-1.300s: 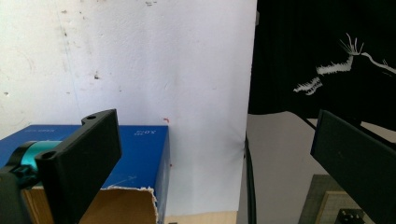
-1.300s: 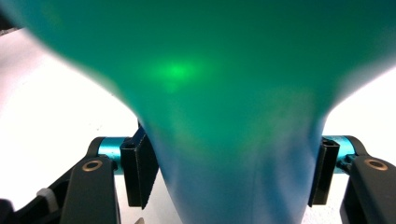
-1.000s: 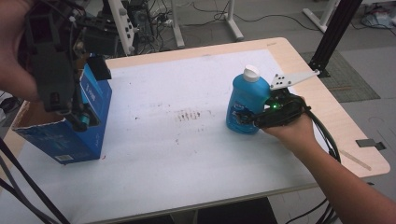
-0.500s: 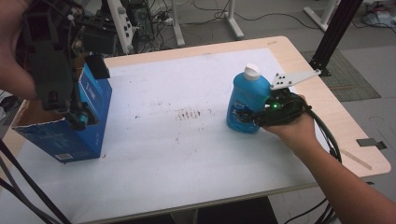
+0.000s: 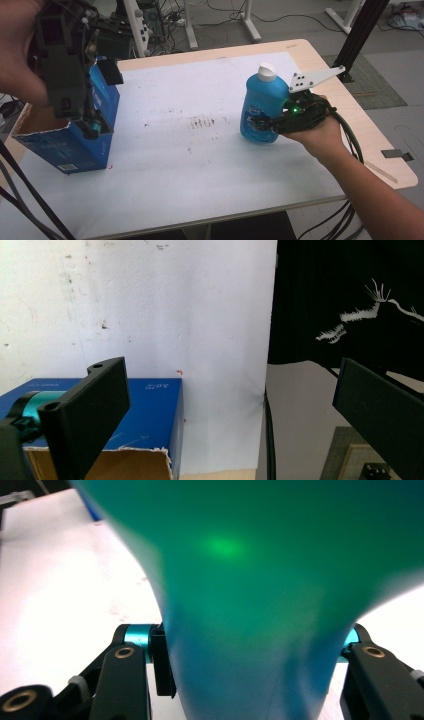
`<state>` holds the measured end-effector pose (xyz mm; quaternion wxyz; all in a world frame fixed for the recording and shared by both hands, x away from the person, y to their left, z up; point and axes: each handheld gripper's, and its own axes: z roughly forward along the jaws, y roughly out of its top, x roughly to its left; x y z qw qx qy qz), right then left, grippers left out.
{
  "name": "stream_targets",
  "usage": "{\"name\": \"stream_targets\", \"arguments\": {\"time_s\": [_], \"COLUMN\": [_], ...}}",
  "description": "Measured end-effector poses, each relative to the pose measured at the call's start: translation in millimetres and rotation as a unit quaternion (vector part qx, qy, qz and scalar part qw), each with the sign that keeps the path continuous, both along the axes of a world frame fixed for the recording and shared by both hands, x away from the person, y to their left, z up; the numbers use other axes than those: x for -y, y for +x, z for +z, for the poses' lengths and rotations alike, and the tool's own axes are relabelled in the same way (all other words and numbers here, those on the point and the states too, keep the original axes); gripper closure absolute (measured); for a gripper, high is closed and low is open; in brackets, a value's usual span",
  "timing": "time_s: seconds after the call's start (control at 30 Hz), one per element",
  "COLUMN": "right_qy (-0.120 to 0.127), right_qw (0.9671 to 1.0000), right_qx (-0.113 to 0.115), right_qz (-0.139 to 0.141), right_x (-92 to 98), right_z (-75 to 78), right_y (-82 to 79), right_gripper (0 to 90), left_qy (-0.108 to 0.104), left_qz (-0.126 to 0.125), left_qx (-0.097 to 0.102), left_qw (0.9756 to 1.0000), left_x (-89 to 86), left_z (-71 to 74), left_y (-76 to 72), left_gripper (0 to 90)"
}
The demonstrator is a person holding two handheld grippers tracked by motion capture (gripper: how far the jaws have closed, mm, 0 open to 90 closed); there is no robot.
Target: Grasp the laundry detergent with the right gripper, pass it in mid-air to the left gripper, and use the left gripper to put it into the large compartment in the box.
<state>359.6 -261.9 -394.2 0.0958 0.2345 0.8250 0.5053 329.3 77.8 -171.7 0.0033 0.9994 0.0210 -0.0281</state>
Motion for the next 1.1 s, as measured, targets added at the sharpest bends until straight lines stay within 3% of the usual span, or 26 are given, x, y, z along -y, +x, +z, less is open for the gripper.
{"name": "stream_targets", "arguments": {"time_s": [0.33, 0.6, 1.1], "right_qy": [-0.017, -0.031, -0.036], "right_qw": [0.9982, 0.9940, 0.9851], "right_qx": [0.022, 0.026, 0.025], "right_qz": [0.052, 0.102, 0.166], "right_x": [-23.1, -51.8, -101.0], "right_z": [33.7, 53.5, 56.7], "right_y": [-7.5, -14.9, -21.0], "right_gripper": [44.7, 44.7, 45.0], "left_qy": [-0.004, -0.008, -0.003], "left_qz": [-0.003, -0.009, -0.012], "left_qx": [0.000, 0.006, 0.012], "left_qw": [1.0000, 0.9999, 0.9998], "left_x": [11.0, 21.2, 40.6], "left_z": [-2.5, -3.5, -7.5], "left_y": [3.9, 5.8, 10.0], "left_gripper": [1.8, 1.8, 1.8]}}
